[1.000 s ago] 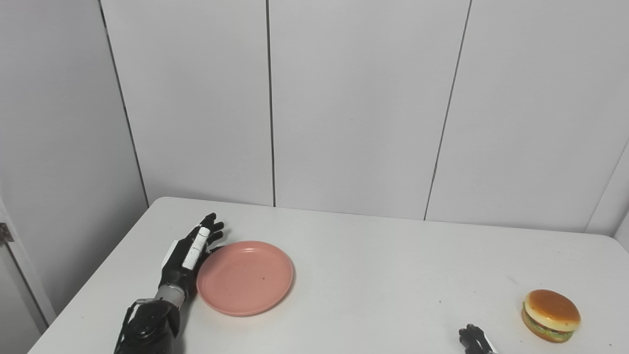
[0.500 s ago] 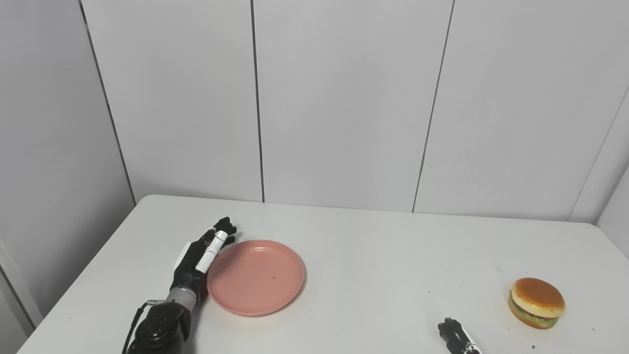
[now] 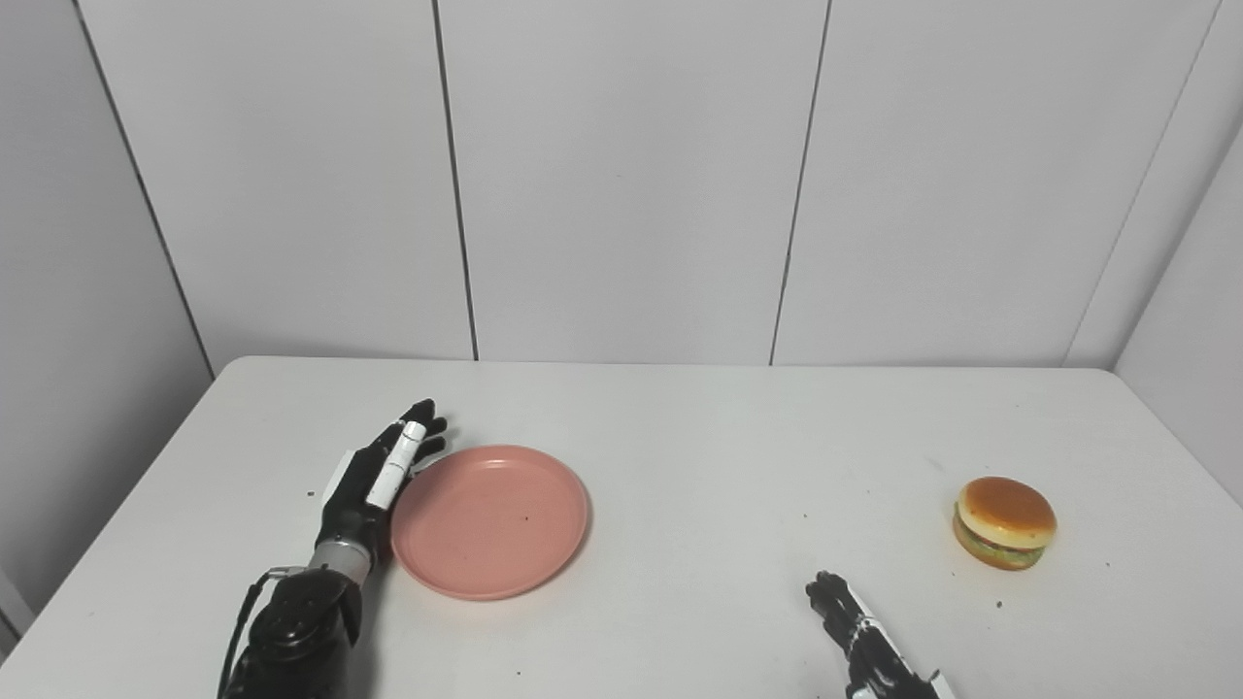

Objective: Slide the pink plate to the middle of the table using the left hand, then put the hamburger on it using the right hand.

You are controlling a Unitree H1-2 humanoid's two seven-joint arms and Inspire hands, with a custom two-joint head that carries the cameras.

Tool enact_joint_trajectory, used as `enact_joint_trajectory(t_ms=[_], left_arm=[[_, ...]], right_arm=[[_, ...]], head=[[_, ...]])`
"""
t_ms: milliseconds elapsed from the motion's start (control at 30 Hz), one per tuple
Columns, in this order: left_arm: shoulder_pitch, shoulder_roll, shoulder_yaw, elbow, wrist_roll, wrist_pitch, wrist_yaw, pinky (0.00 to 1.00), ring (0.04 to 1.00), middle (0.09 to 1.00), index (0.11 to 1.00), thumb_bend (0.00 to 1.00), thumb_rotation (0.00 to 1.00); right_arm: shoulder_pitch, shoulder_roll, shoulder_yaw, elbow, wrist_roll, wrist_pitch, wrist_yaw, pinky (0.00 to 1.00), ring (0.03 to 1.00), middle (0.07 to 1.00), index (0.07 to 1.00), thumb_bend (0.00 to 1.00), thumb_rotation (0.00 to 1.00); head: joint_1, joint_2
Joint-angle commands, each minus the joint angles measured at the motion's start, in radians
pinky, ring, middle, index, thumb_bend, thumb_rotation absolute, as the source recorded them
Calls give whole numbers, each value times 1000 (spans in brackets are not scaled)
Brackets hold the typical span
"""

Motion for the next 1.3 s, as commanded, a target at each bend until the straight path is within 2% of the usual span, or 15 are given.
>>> enact_joint_trajectory(t_ms=[0, 67, 133, 167, 267, 333, 433, 700, 1100, 1267], left_arm=[[-23, 2, -4, -42, 2, 3, 4, 755, 889, 880, 845, 879, 824], [-16, -6, -9, -60, 15, 15, 16, 754, 881, 872, 841, 875, 835], [-7, -14, -11, -81, 17, 30, 23, 835, 883, 861, 837, 878, 842], [-1, -17, -13, -95, 19, 42, 27, 835, 883, 861, 837, 878, 842], [12, -20, -20, -131, 22, 60, 31, 960, 901, 870, 852, 870, 867], [16, -26, -17, -139, 13, 60, 32, 994, 911, 873, 849, 877, 859], [19, -36, -8, -137, -9, 62, 28, 1000, 915, 873, 840, 889, 845], [46, -104, 13, -148, -45, 74, 45, 1000, 923, 872, 817, 921, 809], [55, -137, -22, -188, -26, 80, 65, 931, 911, 877, 839, 856, 851], [42, -137, -55, -206, -10, 88, 53, 895, 910, 882, 846, 862, 855]], right_arm=[[9, 27, 16, -16, -11, 34, -4, 1000, 953, 925, 926, 782, 902], [5, 31, 23, -19, -17, 35, -10, 1000, 948, 922, 925, 775, 902], [1, 36, 32, -17, -25, 30, -15, 998, 941, 919, 925, 765, 904], [-1, 40, 37, -17, -32, 29, -18, 998, 941, 919, 925, 765, 904], [-6, 51, 53, -13, -48, 28, -29, 987, 940, 927, 928, 769, 905], [-10, 56, 61, -7, -55, 21, -35, 986, 942, 929, 930, 762, 905], [-14, 62, 72, 0, -54, 14, -44, 994, 946, 930, 930, 760, 901], [-23, 73, 94, 14, -70, 16, -70, 1000, 957, 933, 930, 772, 908], [-33, 71, 114, 21, -81, 22, -89, 1000, 963, 941, 929, 803, 921], [-36, 76, 125, 11, -97, 33, -96, 1000, 962, 943, 929, 805, 930]], head=[[-14, 7], [-35, 10], [-62, 12], [-86, 13], [-130, 16], [-146, 15], [-162, 15], [-194, 16], [-218, 13], [-270, 23]])
